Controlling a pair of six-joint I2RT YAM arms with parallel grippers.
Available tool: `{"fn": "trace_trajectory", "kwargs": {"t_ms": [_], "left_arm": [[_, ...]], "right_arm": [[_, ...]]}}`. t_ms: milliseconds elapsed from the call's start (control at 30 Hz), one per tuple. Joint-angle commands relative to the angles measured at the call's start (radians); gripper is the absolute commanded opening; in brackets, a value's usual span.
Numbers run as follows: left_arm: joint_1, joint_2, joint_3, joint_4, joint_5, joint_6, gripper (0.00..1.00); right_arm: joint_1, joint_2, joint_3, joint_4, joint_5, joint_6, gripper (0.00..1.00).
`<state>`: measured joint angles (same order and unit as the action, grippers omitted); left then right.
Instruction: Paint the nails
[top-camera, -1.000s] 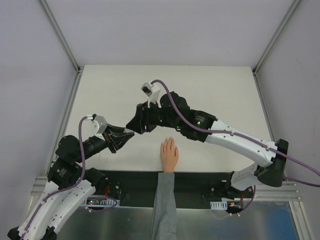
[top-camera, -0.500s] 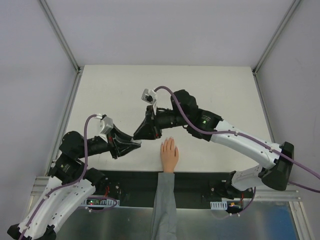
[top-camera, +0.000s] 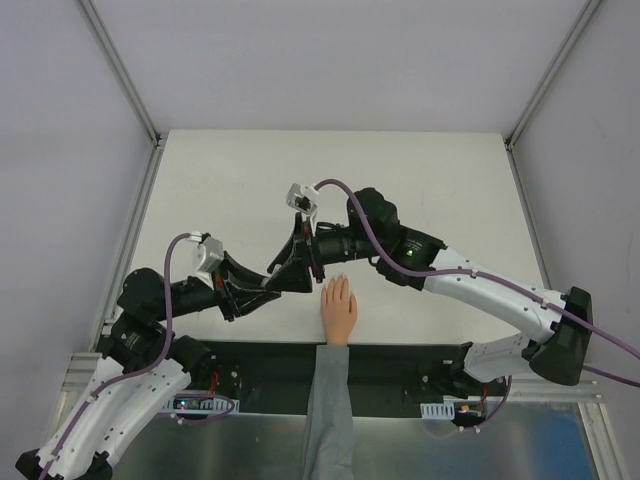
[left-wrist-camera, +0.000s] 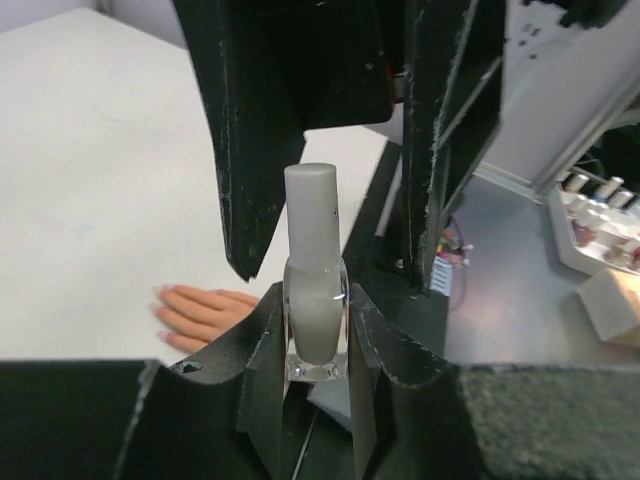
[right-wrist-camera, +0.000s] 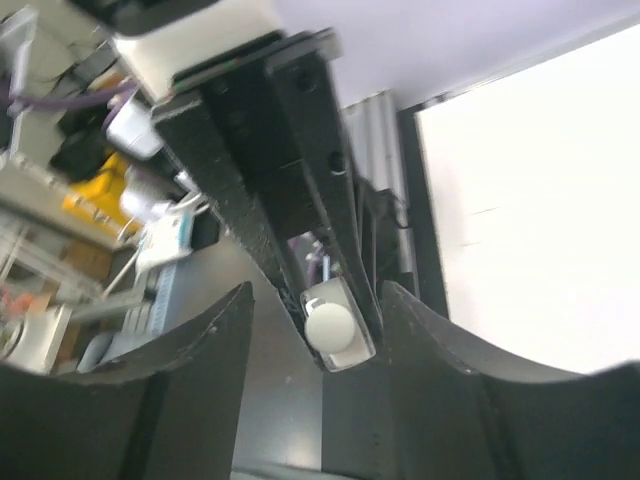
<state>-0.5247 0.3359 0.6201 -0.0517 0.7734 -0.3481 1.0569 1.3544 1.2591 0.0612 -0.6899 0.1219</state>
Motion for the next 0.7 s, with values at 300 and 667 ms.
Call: {"fn": "trace_trajectory", "kwargs": {"t_ms": [300, 667], "left_arm": [[-0.008, -0.028, 0.013, -0.079, -0.284, 0.164, 0.0], [-0.008, -0.049, 0.015, -0.051, -0.341, 0.147, 0.0]], "right_arm": [[0.066, 0.043, 0.19, -0.171, 0.489, 0.183, 0.53], [0.112, 0.121, 0.267, -0.219, 0.563, 0.179, 0.45]]}}
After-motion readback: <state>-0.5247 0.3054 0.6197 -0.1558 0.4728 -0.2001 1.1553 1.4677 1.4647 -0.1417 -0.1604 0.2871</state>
